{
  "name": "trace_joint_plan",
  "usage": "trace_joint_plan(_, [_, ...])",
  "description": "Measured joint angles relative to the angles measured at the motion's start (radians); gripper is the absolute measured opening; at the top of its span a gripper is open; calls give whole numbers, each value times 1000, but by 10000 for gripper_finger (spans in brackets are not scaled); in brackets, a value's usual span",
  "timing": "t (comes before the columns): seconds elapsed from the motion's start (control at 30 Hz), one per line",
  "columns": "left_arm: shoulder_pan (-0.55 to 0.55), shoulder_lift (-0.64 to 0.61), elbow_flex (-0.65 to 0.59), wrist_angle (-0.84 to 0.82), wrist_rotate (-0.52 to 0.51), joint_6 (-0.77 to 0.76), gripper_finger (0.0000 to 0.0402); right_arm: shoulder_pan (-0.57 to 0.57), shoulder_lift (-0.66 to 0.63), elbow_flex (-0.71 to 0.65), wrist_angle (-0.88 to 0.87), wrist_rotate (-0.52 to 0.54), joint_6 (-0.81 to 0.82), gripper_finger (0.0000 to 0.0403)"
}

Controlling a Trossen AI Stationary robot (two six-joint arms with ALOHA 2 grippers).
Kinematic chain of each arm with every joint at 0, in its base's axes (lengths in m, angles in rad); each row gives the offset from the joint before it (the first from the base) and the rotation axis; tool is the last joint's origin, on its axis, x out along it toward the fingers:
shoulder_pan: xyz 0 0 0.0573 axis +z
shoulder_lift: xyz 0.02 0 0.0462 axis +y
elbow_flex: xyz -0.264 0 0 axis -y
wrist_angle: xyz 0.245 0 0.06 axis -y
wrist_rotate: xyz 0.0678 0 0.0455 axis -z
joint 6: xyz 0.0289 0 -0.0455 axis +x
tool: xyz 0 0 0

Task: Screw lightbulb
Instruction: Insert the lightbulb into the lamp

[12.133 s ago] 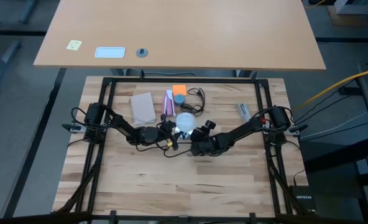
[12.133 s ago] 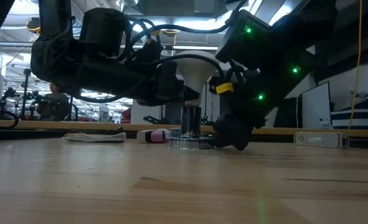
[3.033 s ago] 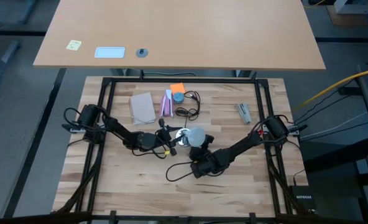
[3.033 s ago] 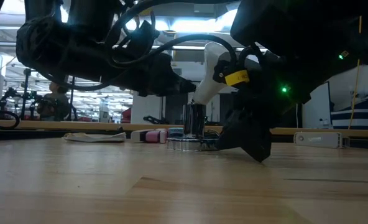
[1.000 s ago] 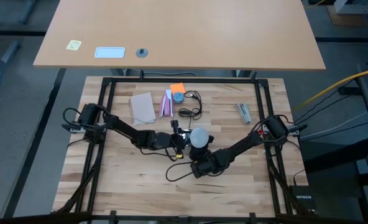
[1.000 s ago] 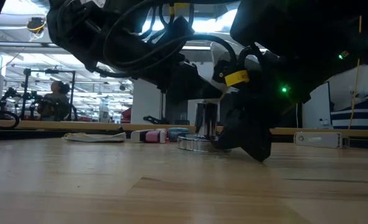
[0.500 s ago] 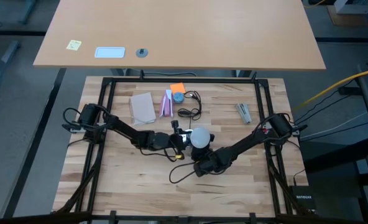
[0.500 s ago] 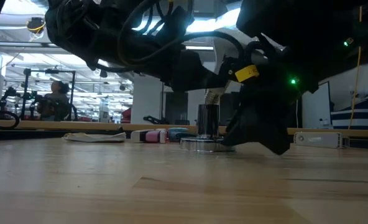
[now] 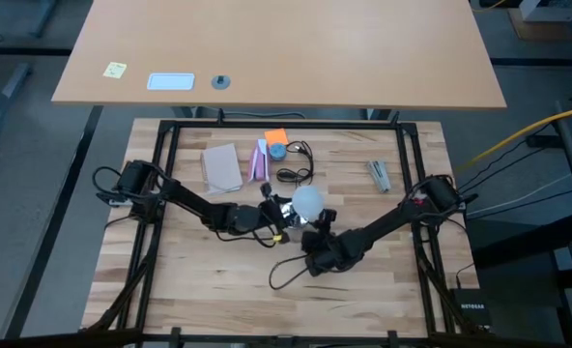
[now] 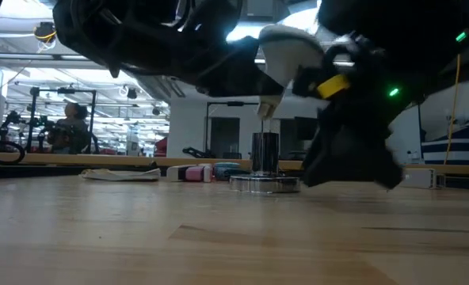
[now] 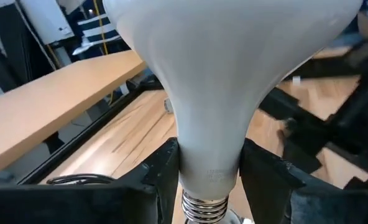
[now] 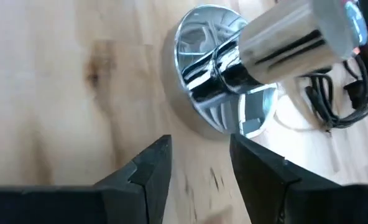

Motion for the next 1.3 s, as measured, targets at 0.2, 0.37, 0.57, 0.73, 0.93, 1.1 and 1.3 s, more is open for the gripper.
trace_joint_plan(0.2, [-9,-14,0,0,-16,-82,141,50,-87,0,-122,15,10,167])
trace_joint_plan(0.37, [-26,-20,0,-12,-19,-127,142,80,-165,1,-228,69,57,167])
trace_joint_plan(0.57, [-58,-20,0,-24,-22,-122,142,93,-249,1,-316,132,87,167])
trace_joint_plan(0.73, [-79,-47,0,-23,-30,-150,142,92,-301,1,-320,197,83,167])
trace_joint_plan(0.93, [-104,-124,0,-23,-87,-203,143,92,-350,2,-326,231,82,167])
trace_joint_plan(1.1, [-135,-196,-42,-9,-111,-219,143,92,-359,2,-353,230,82,167])
trace_joint_plan(1.3, [-146,-213,-215,81,-116,-441,143,92,-359,2,-367,230,81,167])
